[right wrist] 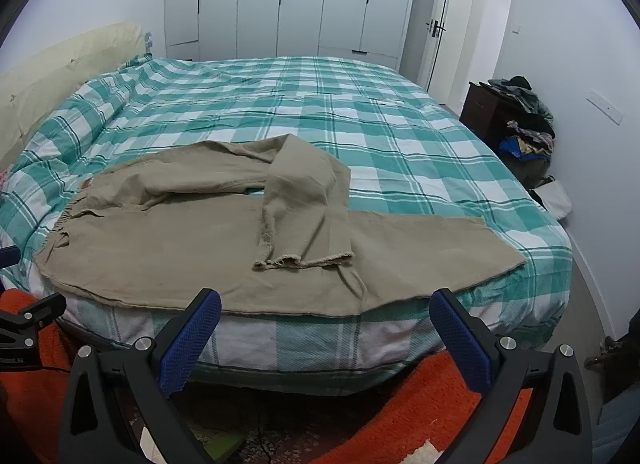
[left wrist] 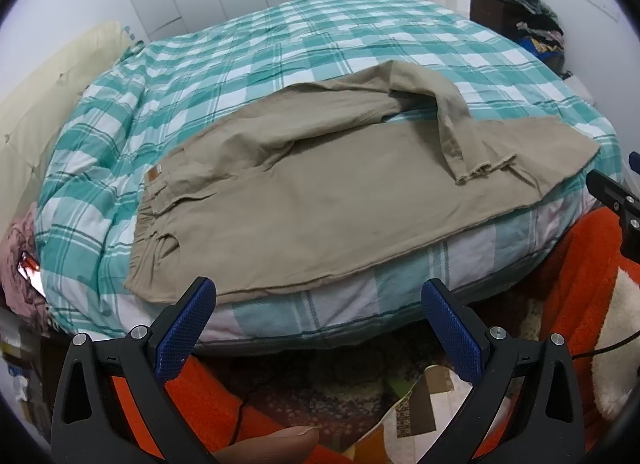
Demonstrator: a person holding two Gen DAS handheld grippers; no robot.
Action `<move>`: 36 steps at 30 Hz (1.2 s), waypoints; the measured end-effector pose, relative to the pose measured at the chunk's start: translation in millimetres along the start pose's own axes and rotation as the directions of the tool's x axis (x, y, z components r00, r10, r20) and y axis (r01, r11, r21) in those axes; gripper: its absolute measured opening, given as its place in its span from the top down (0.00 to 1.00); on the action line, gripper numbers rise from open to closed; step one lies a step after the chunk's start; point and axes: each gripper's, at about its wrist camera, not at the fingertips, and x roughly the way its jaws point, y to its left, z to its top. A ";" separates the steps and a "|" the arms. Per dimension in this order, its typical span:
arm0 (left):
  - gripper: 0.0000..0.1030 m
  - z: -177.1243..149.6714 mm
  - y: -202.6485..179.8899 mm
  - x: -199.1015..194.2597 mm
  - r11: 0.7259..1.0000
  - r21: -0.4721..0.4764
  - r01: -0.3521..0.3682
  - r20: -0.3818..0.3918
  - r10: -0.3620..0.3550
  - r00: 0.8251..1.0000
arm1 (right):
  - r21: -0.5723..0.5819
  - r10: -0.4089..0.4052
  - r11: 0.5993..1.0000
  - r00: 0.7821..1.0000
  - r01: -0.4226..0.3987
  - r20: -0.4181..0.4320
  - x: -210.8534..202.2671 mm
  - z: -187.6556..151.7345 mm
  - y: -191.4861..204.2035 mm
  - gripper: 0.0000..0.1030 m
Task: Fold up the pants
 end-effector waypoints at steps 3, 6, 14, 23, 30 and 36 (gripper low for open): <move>0.01 -0.4 0.0 0.5 1.000 0.001 0.000 0.000 0.000 1.000 | -0.003 -0.020 1.000 1.000 0.020 -0.008 0.7 -0.1 -0.2 0.00; 0.01 -0.4 -0.1 0.6 1.000 0.000 0.000 0.000 0.000 1.000 | -0.003 -0.039 0.999 0.999 0.039 -0.013 1.2 0.0 -0.9 0.00; 0.01 -0.5 -0.1 0.5 1.000 0.001 0.000 0.000 0.000 1.000 | -0.011 -0.064 0.998 0.998 0.063 -0.019 1.3 0.7 -0.1 0.00; 0.01 -4.0 -0.8 3.6 1.000 0.007 -0.002 -0.002 0.002 1.000 | -0.010 -0.068 0.998 0.997 0.068 -0.024 2.4 0.8 -0.3 0.00; 0.01 -5.3 -1.6 5.6 1.000 0.013 -0.004 -0.006 0.004 1.000 | -0.004 -0.069 0.998 0.997 0.069 -0.032 5.8 -0.9 -1.7 0.00; 0.01 1.7 7.7 -2.5 0.998 -0.025 0.060 0.059 -0.058 0.997 | -0.002 -0.010 1.000 1.000 0.010 -0.026 5.4 -1.4 0.3 0.00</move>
